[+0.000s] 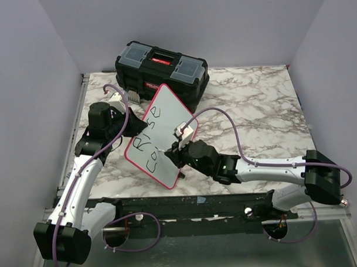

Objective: Write a sentence on the whiteboard

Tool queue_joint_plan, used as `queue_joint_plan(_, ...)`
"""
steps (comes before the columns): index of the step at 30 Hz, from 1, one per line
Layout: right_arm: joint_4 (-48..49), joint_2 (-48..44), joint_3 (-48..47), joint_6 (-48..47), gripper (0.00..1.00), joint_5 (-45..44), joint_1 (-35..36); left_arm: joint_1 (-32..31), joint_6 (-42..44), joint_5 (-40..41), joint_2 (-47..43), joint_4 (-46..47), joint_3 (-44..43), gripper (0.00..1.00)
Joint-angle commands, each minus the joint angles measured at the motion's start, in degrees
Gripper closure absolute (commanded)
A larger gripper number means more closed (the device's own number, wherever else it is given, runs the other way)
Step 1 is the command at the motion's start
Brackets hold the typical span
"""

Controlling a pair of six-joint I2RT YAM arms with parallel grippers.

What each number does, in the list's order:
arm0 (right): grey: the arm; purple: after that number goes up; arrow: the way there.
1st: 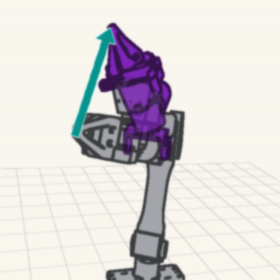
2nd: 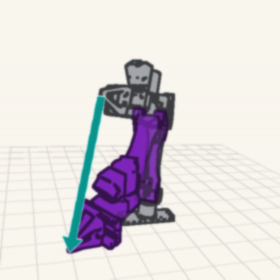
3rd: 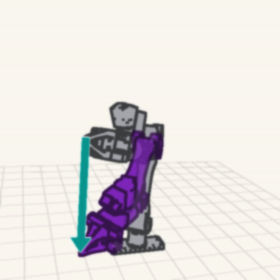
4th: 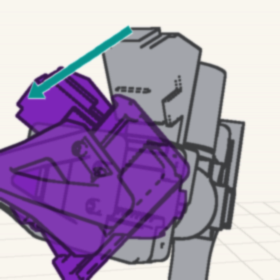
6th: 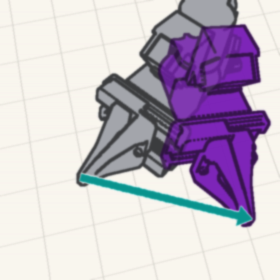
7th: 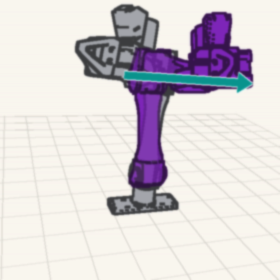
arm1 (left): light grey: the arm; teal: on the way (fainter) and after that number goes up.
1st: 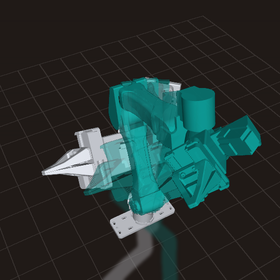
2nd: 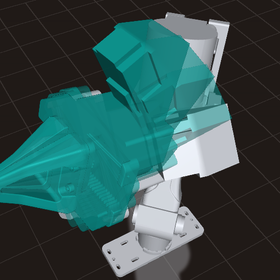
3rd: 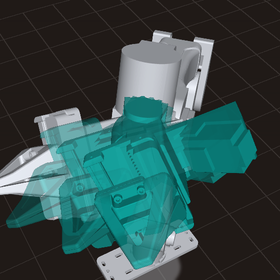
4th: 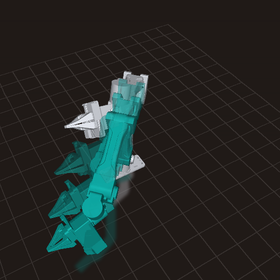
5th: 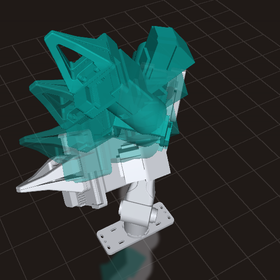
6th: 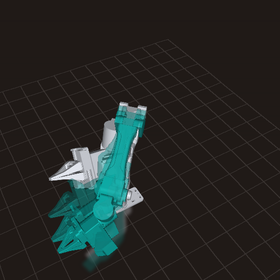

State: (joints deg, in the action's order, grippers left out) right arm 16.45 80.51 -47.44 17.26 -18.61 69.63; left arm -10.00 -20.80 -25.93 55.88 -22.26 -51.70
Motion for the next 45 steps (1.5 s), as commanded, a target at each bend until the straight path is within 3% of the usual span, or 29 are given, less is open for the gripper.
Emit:
queue_joint_plan(1,-0.96,2.47,-3.62,-1.26,0.99,1.39,-0.21,-0.72,5.24,1.5,-0.45,-1.39,-0.24,1.0)
queue_joint_plan(20,-3.86,5.58,-8.42,-0.57,0.99,-3.48,-0.75,-0.81,5.23,1.5,-0.62,-1.44,-0.15,1.0)
queue_joint_plan(45,-5.28,3.63,-3.76,2.79,0.99,-1.8,-2.32,-0.82,5.24,1.68,-0.59,-1.41,-0.15,1.0)
